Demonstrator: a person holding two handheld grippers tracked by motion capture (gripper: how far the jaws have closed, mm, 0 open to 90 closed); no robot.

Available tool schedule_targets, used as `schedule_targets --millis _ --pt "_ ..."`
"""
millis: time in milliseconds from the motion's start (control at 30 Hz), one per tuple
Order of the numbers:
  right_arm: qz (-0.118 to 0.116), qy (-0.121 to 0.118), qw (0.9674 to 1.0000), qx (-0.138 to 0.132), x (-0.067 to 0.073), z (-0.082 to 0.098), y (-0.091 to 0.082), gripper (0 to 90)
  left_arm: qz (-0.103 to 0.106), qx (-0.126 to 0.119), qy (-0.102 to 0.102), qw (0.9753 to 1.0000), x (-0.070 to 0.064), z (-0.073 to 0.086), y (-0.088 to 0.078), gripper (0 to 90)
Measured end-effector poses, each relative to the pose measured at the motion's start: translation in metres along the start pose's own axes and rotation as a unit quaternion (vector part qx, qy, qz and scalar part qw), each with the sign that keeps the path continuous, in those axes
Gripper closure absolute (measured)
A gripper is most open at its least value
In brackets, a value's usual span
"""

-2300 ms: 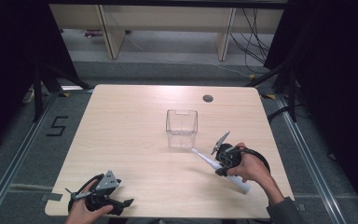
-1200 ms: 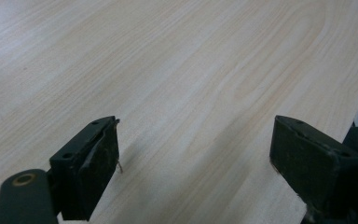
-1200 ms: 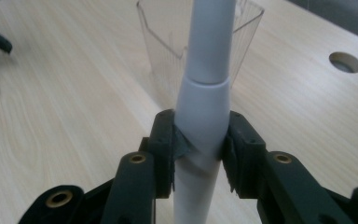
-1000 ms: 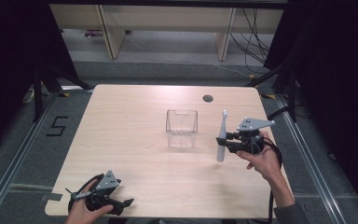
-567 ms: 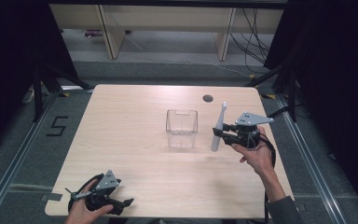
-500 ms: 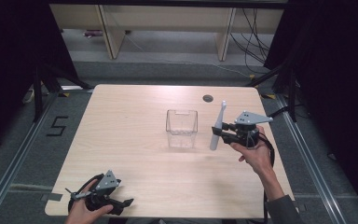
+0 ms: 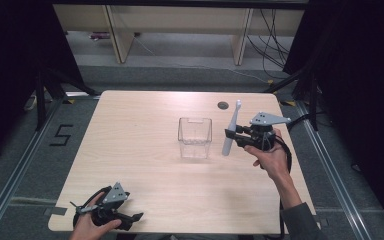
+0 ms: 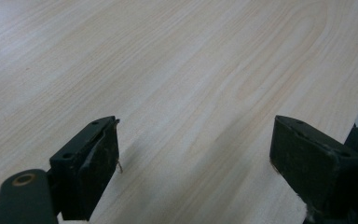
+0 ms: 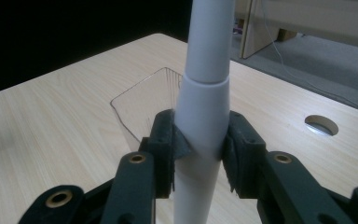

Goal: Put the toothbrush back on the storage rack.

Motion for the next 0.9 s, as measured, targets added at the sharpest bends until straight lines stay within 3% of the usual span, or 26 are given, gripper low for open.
schedule_targets --millis 100,233,300,333,367,400,600,900 --pt "0.000 0.006 1.0000 0.000 0.000 -0.003 0.001 67.2 0.000 -0.001 -0.001 1.0000 0.000 0.000 0.000 15.2" --pt "0.008 -0.005 1.0000 0.001 -0.001 -0.008 0.002 67.2 0.001 -0.001 0.000 1.0000 -0.001 0.000 0.000 15.2" --pt "-0.001 0.007 1.0000 0.006 0.003 -0.010 0.002 67.2 0.000 0.000 0.001 1.0000 0.000 0.000 0.000 15.2" --pt "0.008 -0.012 0.9999 0.000 -0.001 -0.013 0.002 67.2 -0.001 -0.001 -0.001 1.0000 0.000 0.000 0.000 15.2" --pt "0.007 0.000 1.0000 0.001 0.001 -0.014 0.002 67.2 -0.001 0.000 -0.001 1.0000 0.000 0.000 0.000 15.2" --pt "0.011 -0.011 0.9999 0.003 -0.001 -0.016 0.001 67.3 0.000 0.001 0.000 1.0000 0.000 0.001 0.000 15.2" --pt "0.010 -0.015 0.9998 0.001 0.002 -0.034 -0.006 67.2 0.000 0.000 -0.003 1.0000 0.000 0.000 0.000 15.2" --pt "-0.008 -0.017 0.9998 -0.002 0.015 -0.055 -0.002 67.2 0.000 0.000 -0.001 1.0000 0.000 0.000 0.000 15.2"
Point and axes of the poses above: each handheld gripper's, and its own axes: y roughly forward along the jaws, z roughly out of its underside, x roughly to its left, the point moved 10 cm from there along y, roughly forward along the jaws, and after that the axes turned 3 degrees about -z, right-handed, at the moved point
